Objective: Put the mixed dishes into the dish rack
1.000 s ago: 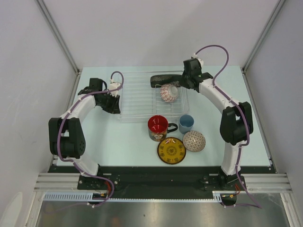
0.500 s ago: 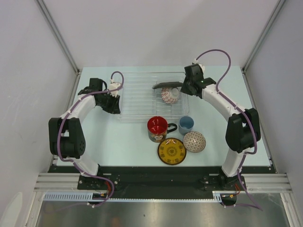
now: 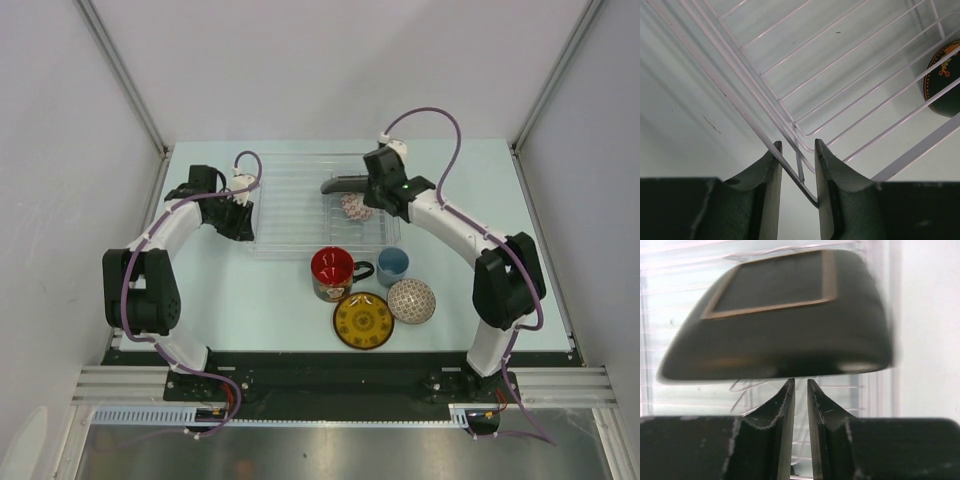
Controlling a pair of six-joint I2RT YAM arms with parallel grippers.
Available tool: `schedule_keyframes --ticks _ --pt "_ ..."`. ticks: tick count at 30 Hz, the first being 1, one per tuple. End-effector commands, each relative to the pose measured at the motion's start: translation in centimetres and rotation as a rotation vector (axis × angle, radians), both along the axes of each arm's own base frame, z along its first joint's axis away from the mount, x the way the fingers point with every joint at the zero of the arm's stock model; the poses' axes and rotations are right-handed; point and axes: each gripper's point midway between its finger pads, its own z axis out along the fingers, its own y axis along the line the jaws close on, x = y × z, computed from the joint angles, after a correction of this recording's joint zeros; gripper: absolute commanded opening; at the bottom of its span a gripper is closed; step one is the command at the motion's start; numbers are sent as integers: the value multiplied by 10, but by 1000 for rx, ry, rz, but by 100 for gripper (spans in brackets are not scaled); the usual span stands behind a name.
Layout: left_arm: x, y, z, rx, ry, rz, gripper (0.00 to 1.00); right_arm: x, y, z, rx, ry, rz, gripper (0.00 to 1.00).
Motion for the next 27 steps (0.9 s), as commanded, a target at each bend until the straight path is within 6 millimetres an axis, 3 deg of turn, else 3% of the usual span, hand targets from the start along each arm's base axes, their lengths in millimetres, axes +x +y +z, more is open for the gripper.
schedule_keyframes --ticks 1,2,5,13,18,27 --pt "-30 -31 10 -79 1 -236 24 -5 45 24 -162 -205 99 20" --pt "-31 -32 11 -77 1 -237 24 -7 59 26 -169 -233 125 21" --pt "-31 -31 12 -73 -2 -241 24 -4 67 18 -193 -247 133 20" --pt "-29 -27 13 -71 -8 -235 24 2 72 -9 -241 -231 134 20" --pt "-29 -27 13 -74 -3 -229 24 0 81 -29 -364 -252 157 20" --pt "-29 -28 9 -73 4 -229 24 1 85 -29 -524 -340 62 31"
